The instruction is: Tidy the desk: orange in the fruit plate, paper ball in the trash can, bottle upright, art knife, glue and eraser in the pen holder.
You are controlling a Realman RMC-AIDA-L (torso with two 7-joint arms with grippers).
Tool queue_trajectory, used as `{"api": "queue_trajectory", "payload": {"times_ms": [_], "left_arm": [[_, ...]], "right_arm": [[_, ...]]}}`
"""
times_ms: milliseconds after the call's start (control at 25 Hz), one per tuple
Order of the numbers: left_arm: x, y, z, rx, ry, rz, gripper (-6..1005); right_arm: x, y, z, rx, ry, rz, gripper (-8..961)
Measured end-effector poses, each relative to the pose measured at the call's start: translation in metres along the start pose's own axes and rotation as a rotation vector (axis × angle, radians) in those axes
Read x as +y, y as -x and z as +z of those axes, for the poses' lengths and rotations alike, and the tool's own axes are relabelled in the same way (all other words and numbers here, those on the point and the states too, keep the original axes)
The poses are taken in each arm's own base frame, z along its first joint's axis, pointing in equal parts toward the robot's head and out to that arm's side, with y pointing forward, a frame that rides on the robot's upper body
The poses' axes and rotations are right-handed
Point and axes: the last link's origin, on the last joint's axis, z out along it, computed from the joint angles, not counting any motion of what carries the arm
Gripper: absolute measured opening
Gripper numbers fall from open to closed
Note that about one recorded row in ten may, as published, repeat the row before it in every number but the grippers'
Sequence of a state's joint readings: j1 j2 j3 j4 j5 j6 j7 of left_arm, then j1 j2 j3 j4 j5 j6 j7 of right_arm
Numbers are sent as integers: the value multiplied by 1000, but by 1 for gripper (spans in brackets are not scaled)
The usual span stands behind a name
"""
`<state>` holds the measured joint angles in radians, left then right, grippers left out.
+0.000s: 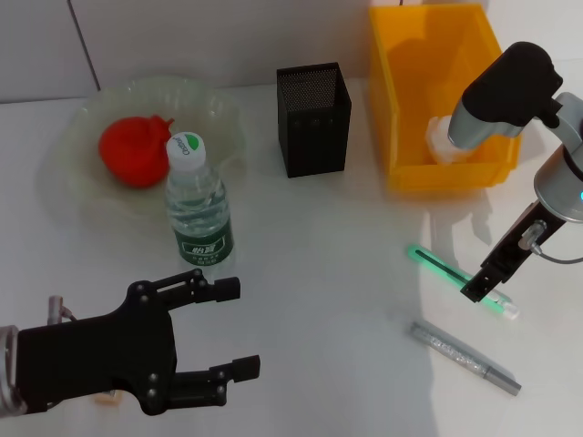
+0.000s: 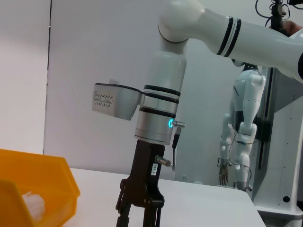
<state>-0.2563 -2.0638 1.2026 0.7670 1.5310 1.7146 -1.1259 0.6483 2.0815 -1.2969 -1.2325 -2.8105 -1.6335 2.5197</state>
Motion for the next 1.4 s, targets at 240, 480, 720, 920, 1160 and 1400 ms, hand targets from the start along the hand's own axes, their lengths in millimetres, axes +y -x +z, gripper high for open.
{"api": "queue_trajectory", "payload": {"times_ms": [240,480,720,920,1160,1400], "left_arm": [[-1,0,1,-1,-2,2,815],[-2,-1,2,-2,-2,4,814],[-3,-2,2,-2,-1,6,814],[-4,-2,2,-4,0,9,814],[-4,-1,3,-17,9,7,814],[-3,1,3,-21,12,0,814]], "right_arm": [[2,0,5,15,7,-7,802],[3,-2,10,13,20,2,802],[5,-4,15,15,40,10,803],[6,-5,17,18,40,5,802],[6,-4,16,14,32,-3,796],[7,-2,15,19,31,-12,705]]}}
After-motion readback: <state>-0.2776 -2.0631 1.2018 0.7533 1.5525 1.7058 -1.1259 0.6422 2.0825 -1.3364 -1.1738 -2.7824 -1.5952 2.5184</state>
